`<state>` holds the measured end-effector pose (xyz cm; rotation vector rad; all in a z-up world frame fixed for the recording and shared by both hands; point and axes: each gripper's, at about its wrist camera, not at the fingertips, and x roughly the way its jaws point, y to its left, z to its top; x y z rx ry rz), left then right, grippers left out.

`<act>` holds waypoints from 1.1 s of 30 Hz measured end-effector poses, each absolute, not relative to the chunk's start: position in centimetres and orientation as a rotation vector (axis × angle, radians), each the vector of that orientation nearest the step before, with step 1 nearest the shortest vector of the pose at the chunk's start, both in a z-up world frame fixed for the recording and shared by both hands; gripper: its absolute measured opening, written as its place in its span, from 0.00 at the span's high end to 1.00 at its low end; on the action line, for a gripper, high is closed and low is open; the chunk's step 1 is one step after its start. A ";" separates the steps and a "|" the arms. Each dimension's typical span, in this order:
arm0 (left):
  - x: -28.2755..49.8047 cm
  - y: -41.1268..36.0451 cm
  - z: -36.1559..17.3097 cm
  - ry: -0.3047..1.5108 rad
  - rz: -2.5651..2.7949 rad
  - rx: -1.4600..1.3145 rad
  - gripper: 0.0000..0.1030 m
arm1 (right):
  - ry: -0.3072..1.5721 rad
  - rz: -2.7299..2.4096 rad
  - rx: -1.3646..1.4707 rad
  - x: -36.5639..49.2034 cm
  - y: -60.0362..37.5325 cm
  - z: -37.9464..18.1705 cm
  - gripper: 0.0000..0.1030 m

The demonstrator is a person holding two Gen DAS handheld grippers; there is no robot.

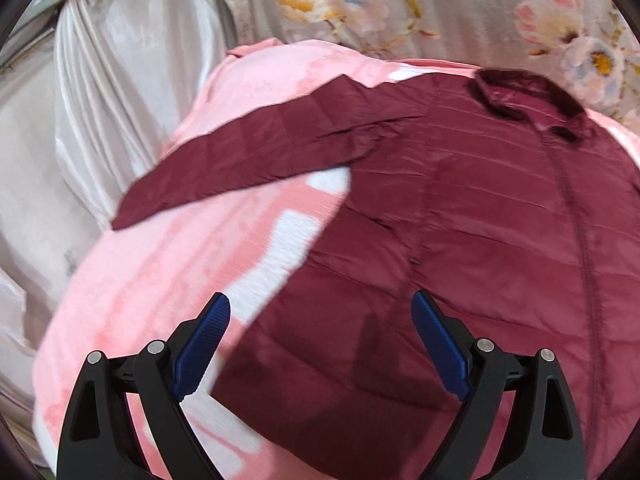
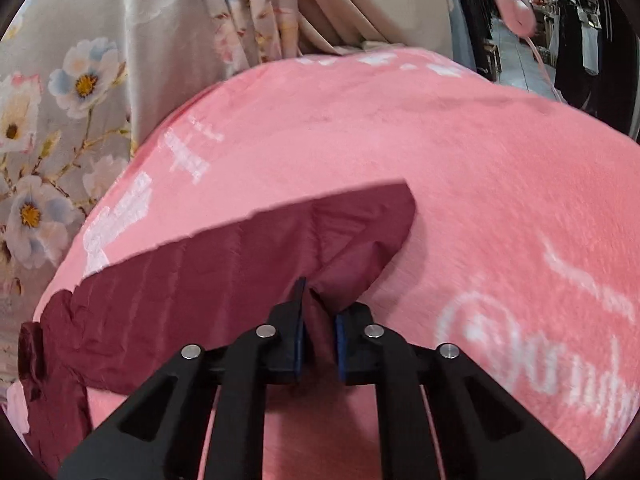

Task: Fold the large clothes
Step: 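Grasp the sleeve cuff with the right gripper and fold it across the jacket body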

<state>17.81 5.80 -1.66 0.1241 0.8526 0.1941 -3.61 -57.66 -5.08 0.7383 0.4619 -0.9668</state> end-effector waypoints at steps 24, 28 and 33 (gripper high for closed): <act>21.7 9.7 -1.9 0.906 0.121 -0.045 0.13 | 0.605 0.250 0.137 23.6 -13.6 1.6 0.60; 22.8 8.9 -1.0 0.907 0.020 -0.124 0.13 | 0.521 0.208 0.202 20.8 -16.1 3.7 0.49; 24.9 5.9 -0.9 0.946 -0.101 -0.204 0.13 | 0.510 0.110 0.325 18.5 -22.3 4.7 0.43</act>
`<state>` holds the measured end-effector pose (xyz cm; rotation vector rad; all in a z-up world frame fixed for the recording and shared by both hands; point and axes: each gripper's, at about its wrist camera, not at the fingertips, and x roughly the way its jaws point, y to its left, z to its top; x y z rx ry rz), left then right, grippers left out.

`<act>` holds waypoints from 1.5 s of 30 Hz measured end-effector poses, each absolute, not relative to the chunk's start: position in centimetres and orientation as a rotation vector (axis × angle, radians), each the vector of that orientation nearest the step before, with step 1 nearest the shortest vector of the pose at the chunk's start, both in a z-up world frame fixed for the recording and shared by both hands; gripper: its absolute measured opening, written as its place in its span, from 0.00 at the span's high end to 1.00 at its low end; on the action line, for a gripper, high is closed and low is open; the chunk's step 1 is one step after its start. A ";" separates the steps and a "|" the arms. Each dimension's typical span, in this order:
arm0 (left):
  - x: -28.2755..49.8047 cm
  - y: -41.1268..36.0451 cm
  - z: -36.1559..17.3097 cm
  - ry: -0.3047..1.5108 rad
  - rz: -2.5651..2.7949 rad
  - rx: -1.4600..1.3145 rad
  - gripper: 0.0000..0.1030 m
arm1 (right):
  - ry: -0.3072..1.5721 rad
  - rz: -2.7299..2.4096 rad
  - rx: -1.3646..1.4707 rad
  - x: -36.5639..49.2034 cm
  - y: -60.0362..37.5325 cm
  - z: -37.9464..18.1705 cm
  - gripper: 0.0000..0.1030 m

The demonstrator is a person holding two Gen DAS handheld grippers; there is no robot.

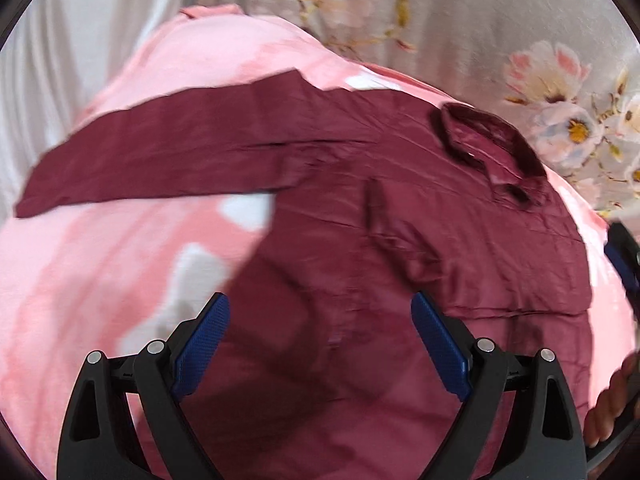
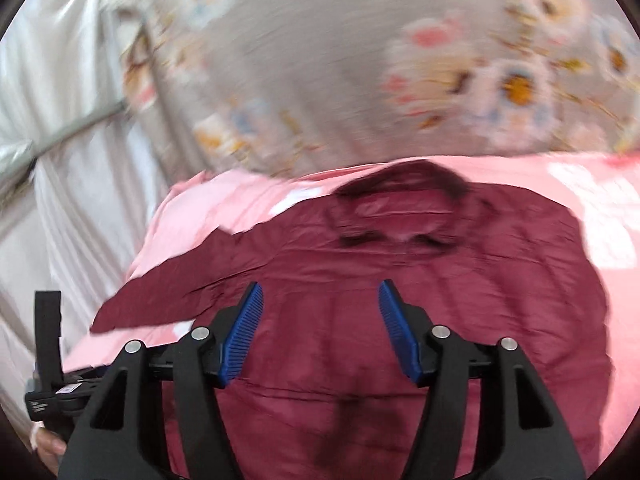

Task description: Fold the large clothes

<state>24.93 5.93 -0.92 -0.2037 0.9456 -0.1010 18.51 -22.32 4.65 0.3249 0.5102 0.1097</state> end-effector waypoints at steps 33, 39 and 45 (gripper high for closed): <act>33.2 0.4 -5.0 0.995 -0.141 -0.038 1.00 | 0.709 -0.377 0.630 19.3 -42.7 -5.6 0.98; 32.7 0.1 -5.4 0.958 -0.098 0.034 0.91 | 0.784 -0.416 0.527 19.6 -42.1 -5.7 1.00; 31.6 3.0 -2.4 0.919 -0.031 0.023 0.69 | 0.686 -0.460 0.356 16.9 -38.6 -0.4 0.95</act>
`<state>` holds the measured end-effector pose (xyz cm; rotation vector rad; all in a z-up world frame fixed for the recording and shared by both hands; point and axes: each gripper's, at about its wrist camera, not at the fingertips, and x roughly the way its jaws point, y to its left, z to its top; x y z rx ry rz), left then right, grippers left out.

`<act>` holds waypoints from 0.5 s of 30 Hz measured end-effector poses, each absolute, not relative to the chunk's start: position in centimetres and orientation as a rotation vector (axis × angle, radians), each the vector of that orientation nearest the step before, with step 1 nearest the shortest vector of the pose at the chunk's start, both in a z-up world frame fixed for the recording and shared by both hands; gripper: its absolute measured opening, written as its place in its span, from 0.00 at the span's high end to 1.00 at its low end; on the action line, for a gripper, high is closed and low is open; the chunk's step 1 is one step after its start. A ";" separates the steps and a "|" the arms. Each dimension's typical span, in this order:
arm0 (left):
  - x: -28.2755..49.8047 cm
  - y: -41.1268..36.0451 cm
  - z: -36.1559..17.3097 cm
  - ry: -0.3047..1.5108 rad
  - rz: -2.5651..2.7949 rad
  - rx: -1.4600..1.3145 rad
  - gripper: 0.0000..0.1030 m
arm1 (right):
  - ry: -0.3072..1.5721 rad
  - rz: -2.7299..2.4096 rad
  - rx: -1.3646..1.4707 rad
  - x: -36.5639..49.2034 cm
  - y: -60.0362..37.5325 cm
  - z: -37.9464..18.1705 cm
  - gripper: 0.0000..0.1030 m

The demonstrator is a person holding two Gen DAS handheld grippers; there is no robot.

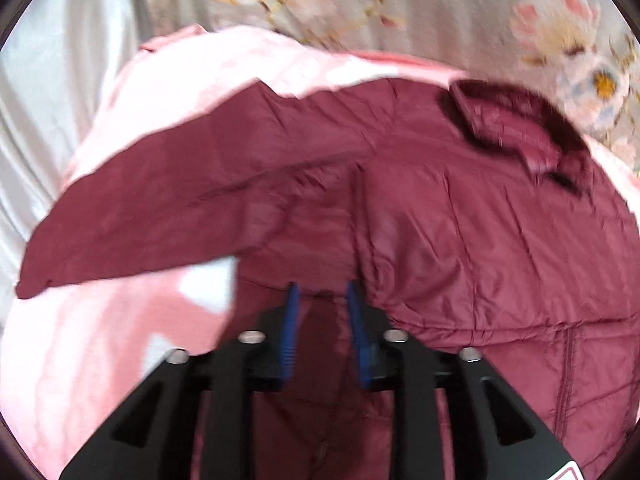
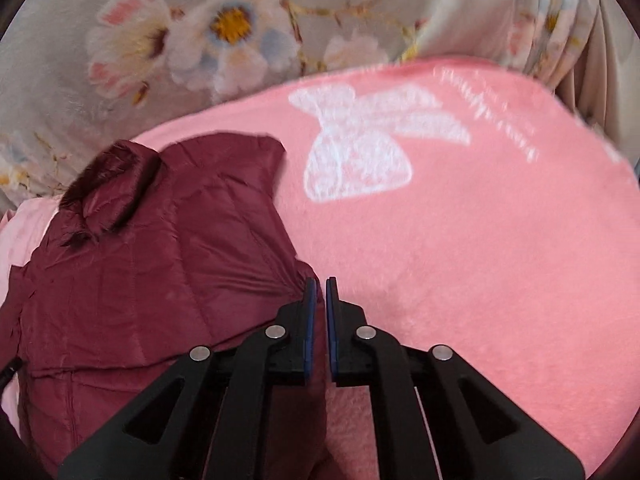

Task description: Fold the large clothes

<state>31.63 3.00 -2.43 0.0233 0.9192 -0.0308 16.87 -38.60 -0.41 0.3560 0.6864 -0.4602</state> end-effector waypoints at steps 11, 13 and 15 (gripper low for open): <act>31.2 -4.8 -0.1 0.854 -0.157 0.046 0.51 | 0.722 -0.132 0.175 23.3 -22.4 0.5 0.78; 31.8 -5.8 -2.0 0.877 -0.140 0.065 0.51 | 0.750 -0.134 0.139 24.1 -20.7 -1.2 0.78; 32.1 -6.2 -3.5 0.886 -0.121 0.086 0.51 | 0.784 -0.145 0.116 25.0 -20.0 -2.8 0.78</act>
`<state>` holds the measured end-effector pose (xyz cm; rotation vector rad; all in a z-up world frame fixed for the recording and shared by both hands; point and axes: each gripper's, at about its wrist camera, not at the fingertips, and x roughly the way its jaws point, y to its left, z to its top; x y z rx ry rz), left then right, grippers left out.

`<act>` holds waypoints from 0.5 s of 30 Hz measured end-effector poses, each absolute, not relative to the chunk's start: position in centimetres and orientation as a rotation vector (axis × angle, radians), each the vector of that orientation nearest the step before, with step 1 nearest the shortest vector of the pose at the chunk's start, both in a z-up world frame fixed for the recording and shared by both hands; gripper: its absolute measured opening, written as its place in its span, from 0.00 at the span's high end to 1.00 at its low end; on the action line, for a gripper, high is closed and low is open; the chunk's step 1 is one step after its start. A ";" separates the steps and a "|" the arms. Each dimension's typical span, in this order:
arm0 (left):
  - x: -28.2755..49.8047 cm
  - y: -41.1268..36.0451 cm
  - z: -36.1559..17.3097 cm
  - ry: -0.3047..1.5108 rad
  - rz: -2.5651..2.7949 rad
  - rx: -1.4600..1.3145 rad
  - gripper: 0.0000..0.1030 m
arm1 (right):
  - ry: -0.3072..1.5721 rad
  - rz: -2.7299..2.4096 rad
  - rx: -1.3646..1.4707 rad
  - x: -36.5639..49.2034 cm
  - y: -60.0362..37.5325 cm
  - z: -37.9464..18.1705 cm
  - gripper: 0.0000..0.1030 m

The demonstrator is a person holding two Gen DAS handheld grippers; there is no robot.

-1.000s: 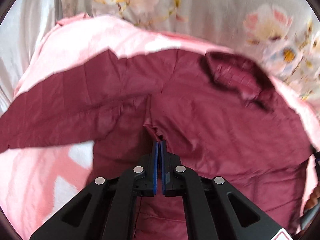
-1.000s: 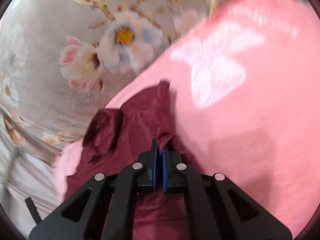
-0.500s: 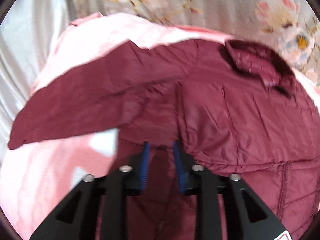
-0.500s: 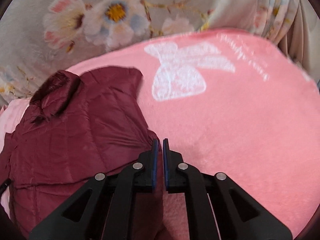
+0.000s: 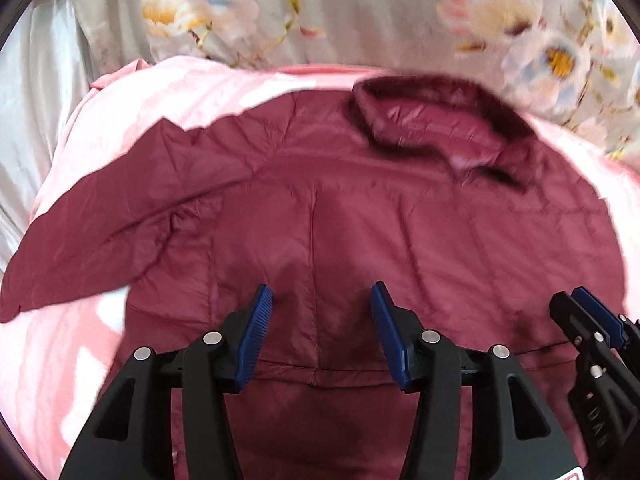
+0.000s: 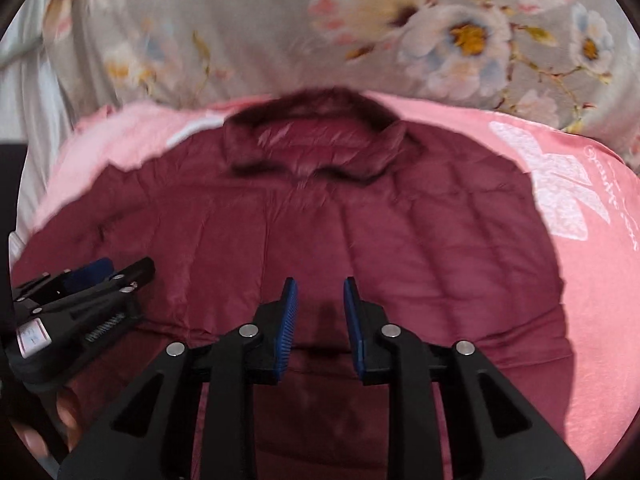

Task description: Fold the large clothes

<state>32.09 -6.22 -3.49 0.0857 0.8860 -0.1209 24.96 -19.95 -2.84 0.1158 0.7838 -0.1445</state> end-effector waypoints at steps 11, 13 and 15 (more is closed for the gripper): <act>31.8 -5.5 -6.4 0.870 -0.109 0.053 0.40 | 0.833 -0.174 0.080 25.6 -19.5 -5.8 0.78; 31.7 -5.6 -6.5 0.869 -0.108 0.054 0.39 | 0.834 -0.185 0.056 25.7 -19.2 -5.8 0.78; 31.9 -5.6 -6.4 0.870 -0.108 0.052 0.38 | 0.835 -0.190 0.048 25.7 -19.1 -5.9 0.78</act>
